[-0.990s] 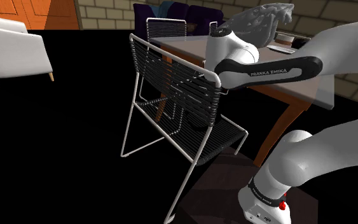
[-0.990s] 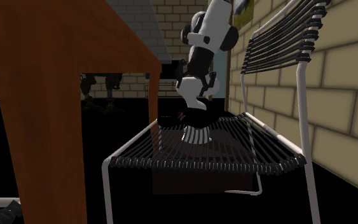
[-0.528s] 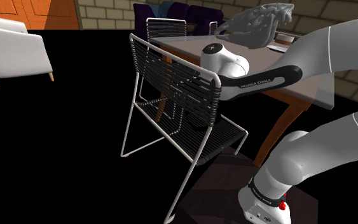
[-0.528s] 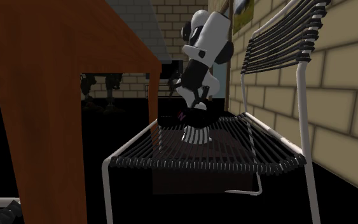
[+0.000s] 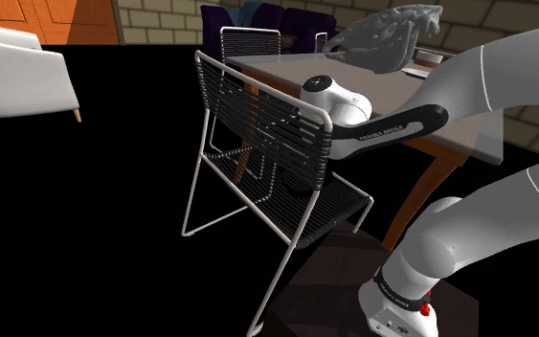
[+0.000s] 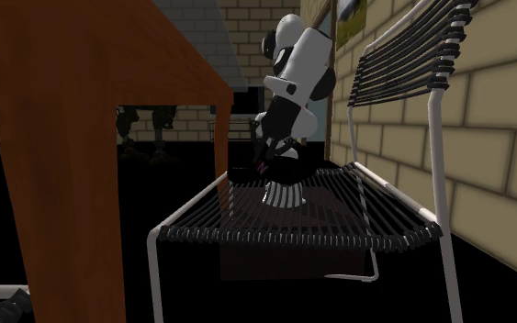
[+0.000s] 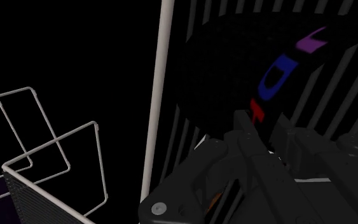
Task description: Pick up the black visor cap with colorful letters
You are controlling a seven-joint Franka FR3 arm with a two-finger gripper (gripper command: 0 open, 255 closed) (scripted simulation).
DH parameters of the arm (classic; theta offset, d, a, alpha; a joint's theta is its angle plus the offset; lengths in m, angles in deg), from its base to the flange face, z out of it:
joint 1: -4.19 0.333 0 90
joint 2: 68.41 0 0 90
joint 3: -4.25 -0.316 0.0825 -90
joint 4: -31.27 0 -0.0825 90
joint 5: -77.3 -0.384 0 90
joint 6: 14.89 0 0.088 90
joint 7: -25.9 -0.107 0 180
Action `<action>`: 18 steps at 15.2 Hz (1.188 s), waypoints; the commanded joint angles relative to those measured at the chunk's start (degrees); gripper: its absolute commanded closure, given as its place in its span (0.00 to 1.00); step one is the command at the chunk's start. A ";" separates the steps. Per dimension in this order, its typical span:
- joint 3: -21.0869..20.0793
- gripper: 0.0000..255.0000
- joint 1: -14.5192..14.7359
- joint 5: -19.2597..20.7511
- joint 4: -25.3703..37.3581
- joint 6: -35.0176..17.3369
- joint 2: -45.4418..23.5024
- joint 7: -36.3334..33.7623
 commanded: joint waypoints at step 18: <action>0.24 1.00 1.04 -2.84 5.27 8.34 3.86 4.48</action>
